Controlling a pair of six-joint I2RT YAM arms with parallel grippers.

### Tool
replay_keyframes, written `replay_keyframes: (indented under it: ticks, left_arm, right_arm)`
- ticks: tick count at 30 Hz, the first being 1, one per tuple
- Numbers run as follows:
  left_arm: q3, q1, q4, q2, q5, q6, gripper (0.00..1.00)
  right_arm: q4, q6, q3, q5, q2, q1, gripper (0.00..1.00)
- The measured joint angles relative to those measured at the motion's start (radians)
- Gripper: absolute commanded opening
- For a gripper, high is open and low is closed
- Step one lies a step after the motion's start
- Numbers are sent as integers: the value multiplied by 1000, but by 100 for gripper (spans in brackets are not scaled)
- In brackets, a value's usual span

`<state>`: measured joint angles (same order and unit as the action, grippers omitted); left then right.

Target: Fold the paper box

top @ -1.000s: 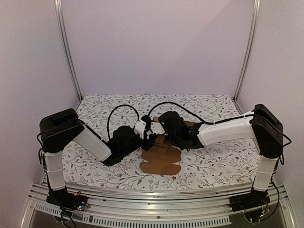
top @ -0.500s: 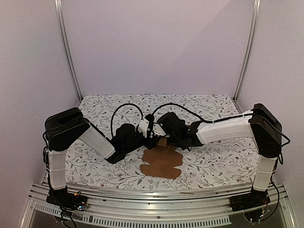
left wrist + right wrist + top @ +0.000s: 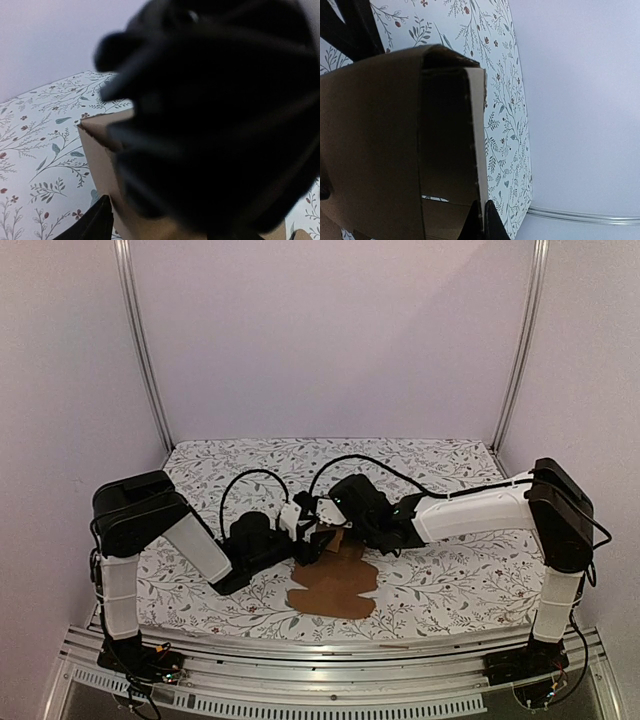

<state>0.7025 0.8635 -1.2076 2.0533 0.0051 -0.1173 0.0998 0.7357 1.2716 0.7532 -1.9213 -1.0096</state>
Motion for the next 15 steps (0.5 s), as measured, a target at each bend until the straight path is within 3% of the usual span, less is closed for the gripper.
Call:
replay_keyframes:
  ticks: [6,15]
  left_arm:
    - [-40,0,-22,0,-37,-2,62]
    - [-37,0,-97,27,-51,-2,62]
  right_arm:
    - [-211,112,-114,22,0,-2,0]
    - [-406,217,-107,81,-39,-20,0]
